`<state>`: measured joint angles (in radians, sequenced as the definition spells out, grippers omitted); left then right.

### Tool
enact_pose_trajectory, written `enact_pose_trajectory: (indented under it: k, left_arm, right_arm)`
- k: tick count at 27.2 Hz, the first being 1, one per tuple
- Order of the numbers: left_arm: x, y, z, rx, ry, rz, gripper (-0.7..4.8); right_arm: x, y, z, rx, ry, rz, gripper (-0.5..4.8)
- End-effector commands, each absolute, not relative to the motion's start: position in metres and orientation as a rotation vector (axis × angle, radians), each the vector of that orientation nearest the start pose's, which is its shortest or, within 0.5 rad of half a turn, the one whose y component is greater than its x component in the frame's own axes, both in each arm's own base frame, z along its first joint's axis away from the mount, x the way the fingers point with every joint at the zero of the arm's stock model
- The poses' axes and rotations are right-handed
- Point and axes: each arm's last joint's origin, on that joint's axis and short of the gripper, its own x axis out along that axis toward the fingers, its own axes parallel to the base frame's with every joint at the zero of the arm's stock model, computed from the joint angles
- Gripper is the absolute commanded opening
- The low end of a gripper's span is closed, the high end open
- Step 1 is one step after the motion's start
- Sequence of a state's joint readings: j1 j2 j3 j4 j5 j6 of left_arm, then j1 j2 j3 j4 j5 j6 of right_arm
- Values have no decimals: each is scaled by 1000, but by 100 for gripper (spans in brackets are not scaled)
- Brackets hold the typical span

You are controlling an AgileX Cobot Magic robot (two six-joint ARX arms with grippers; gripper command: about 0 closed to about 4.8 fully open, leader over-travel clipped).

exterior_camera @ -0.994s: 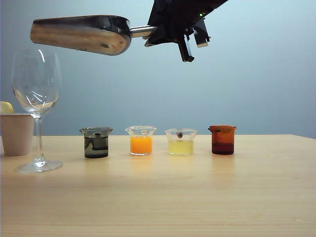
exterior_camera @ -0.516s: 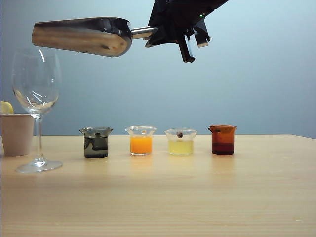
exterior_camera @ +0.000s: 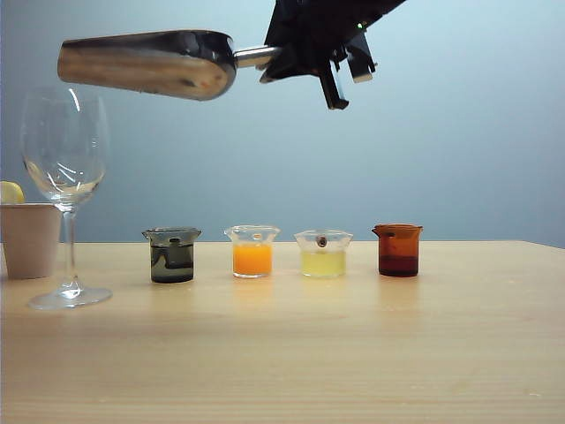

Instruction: Pick up the ice scoop on the desk filled with ice cubes, pour the ice into the goblet, and finally put the scoop back on the table.

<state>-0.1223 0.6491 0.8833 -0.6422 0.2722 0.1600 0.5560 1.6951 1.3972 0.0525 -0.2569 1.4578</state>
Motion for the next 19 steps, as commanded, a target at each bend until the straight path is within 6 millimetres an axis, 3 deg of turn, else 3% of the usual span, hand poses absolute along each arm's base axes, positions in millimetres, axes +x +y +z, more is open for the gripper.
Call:
enact_pose_trajectory:
  k: [1,19]
  left_arm:
    - [119,-23,343,123,364,-421,-5]
    - [119,-23,343,123,364,-421,-5]
  right_arm:
    - [333,216,344,1324,738,526,-5]
    - [331,219,345,1292,707,498,-5]
